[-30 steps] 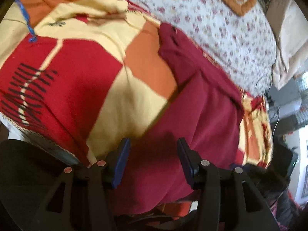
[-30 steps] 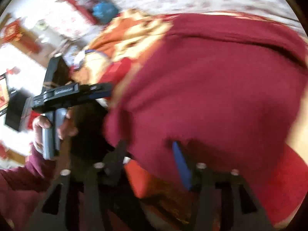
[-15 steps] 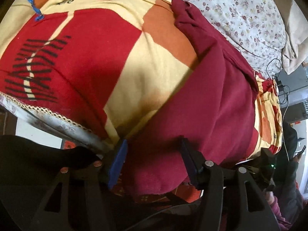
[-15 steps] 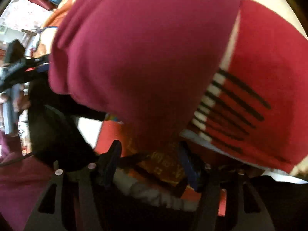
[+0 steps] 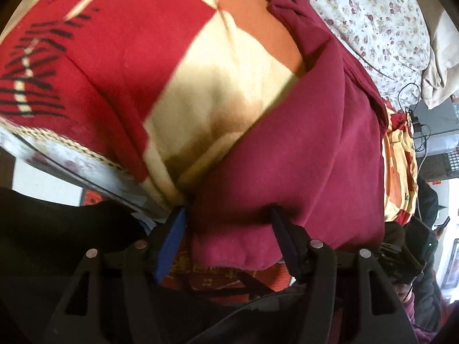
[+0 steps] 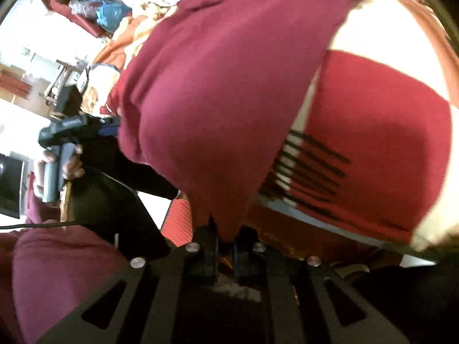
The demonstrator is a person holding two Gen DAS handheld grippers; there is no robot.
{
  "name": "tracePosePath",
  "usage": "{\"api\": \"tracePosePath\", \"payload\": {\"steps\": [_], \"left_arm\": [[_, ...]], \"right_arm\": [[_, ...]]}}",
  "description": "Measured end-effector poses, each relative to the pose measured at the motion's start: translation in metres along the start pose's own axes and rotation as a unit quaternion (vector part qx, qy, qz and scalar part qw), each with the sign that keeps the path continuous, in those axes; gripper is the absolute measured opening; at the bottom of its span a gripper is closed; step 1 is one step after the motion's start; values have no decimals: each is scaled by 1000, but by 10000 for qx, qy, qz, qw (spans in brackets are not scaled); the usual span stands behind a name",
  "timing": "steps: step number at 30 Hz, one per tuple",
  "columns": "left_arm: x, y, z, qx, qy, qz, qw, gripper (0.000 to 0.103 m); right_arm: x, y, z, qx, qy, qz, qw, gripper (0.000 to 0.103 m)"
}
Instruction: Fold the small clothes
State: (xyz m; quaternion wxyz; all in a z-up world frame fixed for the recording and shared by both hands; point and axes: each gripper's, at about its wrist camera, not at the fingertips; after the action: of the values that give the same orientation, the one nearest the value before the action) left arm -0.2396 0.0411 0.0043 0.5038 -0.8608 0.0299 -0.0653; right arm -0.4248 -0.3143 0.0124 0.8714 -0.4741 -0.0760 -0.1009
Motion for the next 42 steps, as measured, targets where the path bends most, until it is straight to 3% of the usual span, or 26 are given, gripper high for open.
{"api": "tracePosePath", "payload": {"steps": [7,10,12,14,16,17,20,23,26,29,36,42], "left_arm": [[0,27,-1,56,-225,334,9992,54],[1,32,1,-31,-408,276,9988,54],[0,33,-1,-59,-406,246,9989,44],[-5,27,-7,-94,-226,145,9996,14],[-12,13,-17,30,81,-40,10000,0],[-18,2,-21,-26,206,-151,9997,0],[-40,-47,-32,-814,320,-581,9945,0],[-57,-87,-48,-1159,633,-984,9863,0],[-64,-101,-60,-1095,888,-1102,9839,0],[-60,-92,-62,-882,955,-1081,9856,0],[-46,-54,-46,-680,656,-812,9922,0],[-40,-42,-46,-349,726,-652,9946,0]], "right_arm": [[2,-16,-12,147,251,-153,9995,7],[6,-15,-12,177,241,-148,9994,7],[3,-19,-13,199,240,-183,9993,7],[1,-20,-10,266,221,-221,9992,7],[-1,-25,-8,366,152,-259,9989,7],[-3,-30,-4,405,74,-298,9987,7],[-7,-51,7,543,-24,-442,9975,7],[-11,-77,13,596,-77,-647,9961,6],[-12,-98,12,548,-107,-827,9950,6],[-11,-105,6,430,-74,-892,9951,6],[-11,-86,-12,593,207,-775,9950,6],[-5,-83,-23,690,462,-858,9928,6]]}}
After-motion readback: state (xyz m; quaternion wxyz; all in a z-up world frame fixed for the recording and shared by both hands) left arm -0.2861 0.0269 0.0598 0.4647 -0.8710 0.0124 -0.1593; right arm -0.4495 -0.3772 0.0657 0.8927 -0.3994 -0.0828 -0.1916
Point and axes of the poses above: each gripper's, at about its wrist camera, not at the fingertips, and y roughly the way its jaws point, z to its left, x to its top
